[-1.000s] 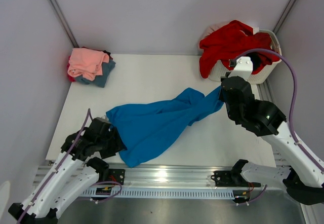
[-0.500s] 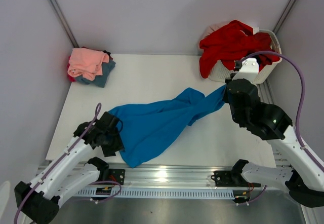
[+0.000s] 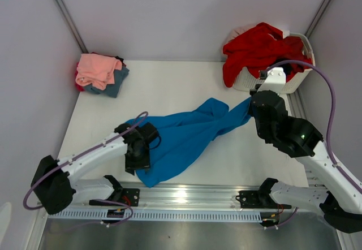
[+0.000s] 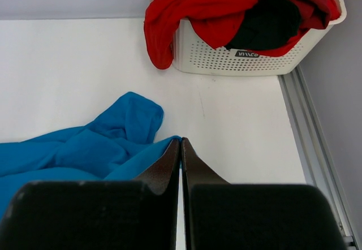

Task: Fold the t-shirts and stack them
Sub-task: Flatten out the tshirt

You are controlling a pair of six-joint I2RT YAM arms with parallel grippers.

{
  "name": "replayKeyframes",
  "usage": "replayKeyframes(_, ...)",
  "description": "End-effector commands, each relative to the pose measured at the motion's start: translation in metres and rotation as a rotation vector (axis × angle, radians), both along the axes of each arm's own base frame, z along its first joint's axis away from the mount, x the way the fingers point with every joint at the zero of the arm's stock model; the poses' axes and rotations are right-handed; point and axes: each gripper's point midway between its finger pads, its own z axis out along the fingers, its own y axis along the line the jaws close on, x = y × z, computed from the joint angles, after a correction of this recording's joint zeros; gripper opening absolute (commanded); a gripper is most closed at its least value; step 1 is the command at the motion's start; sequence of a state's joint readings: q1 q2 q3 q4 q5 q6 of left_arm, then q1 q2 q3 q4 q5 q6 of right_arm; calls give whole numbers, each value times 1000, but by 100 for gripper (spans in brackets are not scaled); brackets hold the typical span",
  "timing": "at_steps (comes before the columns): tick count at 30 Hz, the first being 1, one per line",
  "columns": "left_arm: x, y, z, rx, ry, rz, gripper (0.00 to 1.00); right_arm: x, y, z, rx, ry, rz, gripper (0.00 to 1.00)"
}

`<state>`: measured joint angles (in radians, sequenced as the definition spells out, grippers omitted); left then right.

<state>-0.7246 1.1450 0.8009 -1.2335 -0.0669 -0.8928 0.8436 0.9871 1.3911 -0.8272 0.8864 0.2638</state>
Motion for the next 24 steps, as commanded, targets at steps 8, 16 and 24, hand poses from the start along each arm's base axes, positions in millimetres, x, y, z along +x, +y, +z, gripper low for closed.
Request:
replayKeyframes(8,-2,-33,-18,86,73,-113,54,1,0,5,24,-36,-6,0)
replayKeyframes(16,0,-34,-33,116,84,-100,54,-6,-6,8,32,-34,-2,0)
replayKeyframes(24,2,-35,-44,96,47,-67,57,-22,-29,13,32,-26,-39,0)
